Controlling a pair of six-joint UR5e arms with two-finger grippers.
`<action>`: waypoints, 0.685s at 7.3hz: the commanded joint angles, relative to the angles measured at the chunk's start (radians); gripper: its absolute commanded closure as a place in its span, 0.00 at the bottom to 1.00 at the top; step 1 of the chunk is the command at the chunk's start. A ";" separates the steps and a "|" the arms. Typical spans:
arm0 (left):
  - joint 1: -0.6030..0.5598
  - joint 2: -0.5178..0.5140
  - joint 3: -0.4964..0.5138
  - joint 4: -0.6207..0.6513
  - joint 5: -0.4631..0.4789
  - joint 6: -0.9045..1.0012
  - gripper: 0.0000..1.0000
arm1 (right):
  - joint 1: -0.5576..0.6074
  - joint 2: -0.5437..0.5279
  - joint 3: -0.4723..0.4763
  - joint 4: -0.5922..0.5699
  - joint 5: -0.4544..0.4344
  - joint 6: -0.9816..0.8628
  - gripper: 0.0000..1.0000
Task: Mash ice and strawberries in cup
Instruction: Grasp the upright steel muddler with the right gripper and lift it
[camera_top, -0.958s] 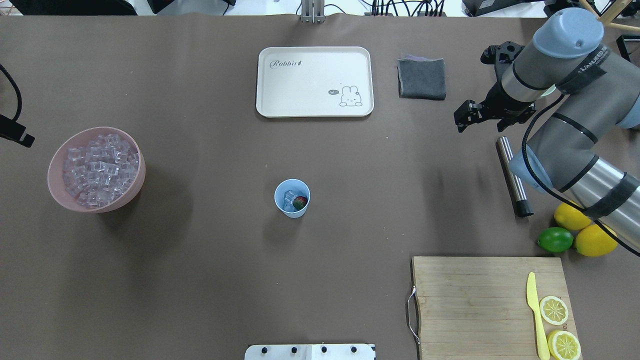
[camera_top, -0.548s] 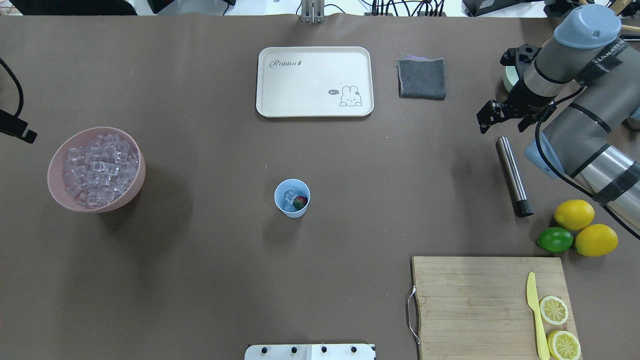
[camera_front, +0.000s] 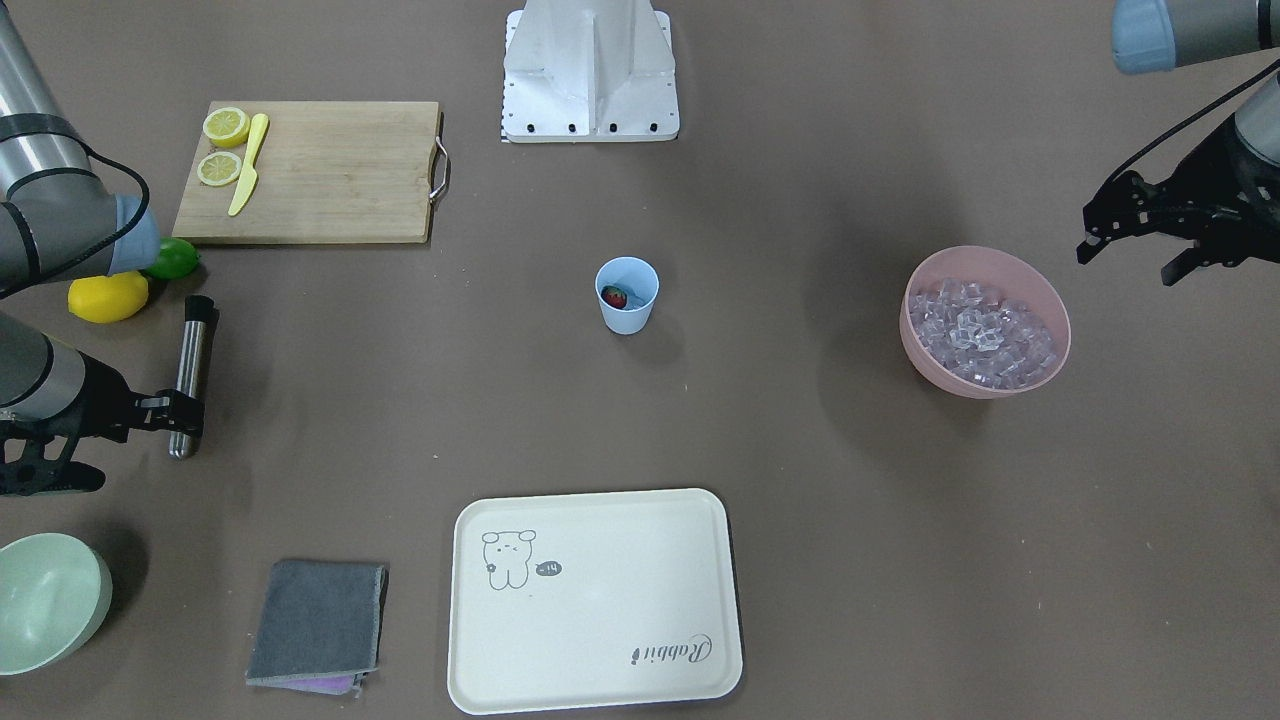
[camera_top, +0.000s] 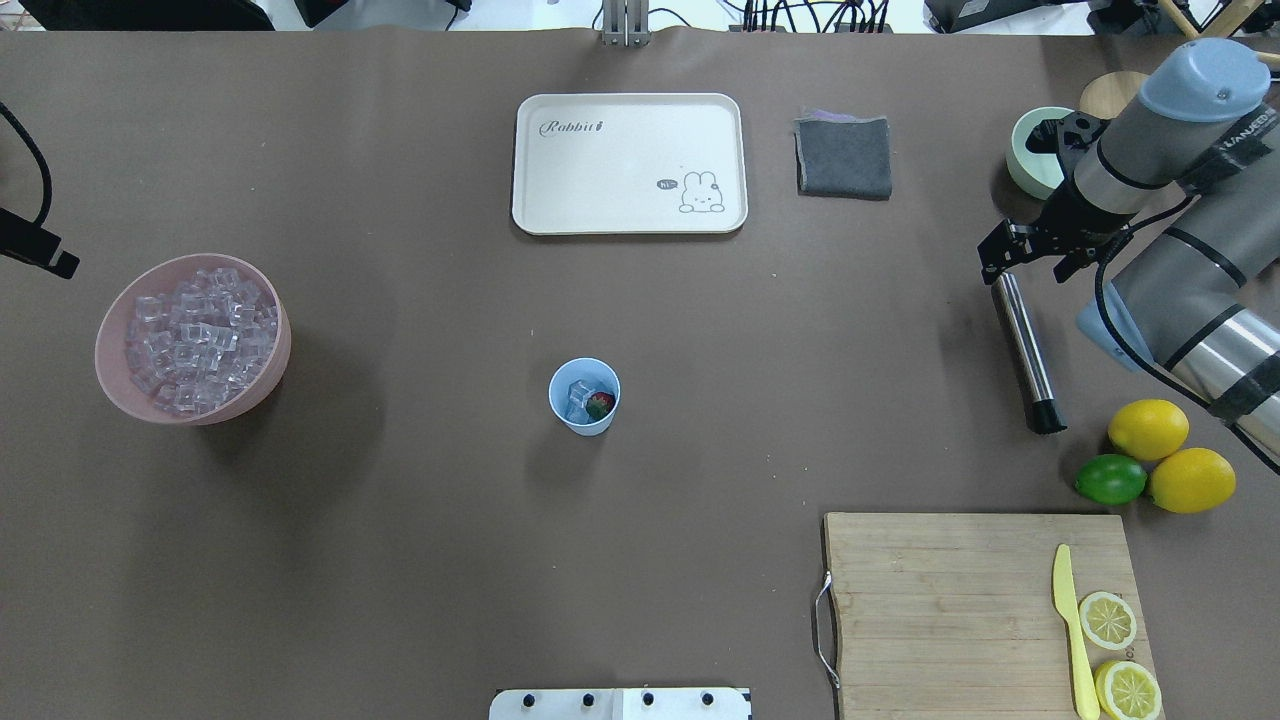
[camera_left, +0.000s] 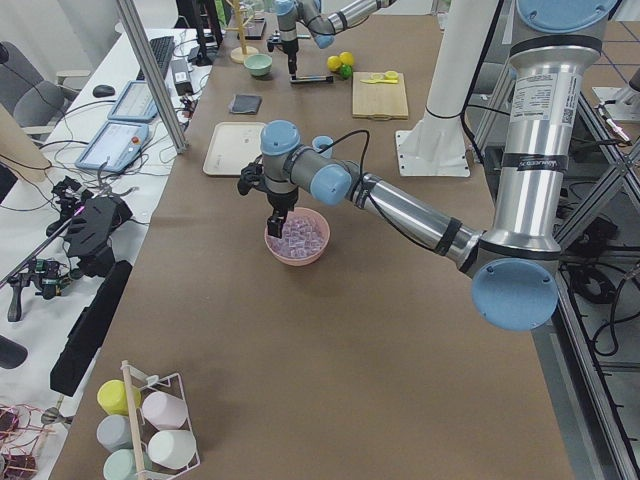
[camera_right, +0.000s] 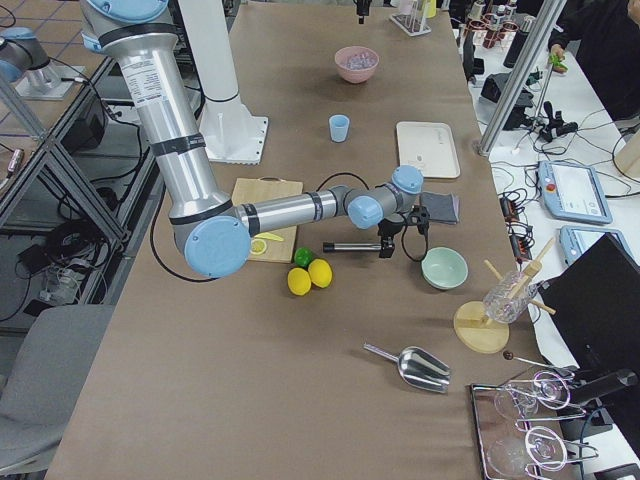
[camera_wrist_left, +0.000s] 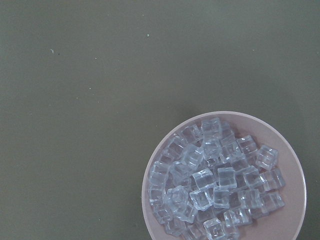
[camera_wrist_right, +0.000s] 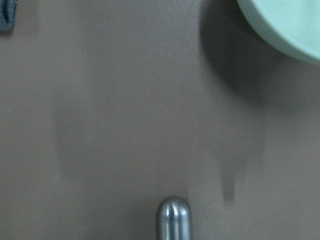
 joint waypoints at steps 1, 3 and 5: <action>0.001 -0.001 -0.007 0.000 0.000 -0.001 0.04 | -0.009 -0.002 -0.002 0.013 0.001 0.037 0.30; -0.001 -0.001 -0.007 0.000 0.002 -0.001 0.04 | -0.021 0.005 -0.004 0.013 -0.001 0.044 0.30; -0.001 0.001 -0.013 0.000 0.003 -0.001 0.04 | -0.030 0.003 -0.004 0.013 -0.001 0.044 0.30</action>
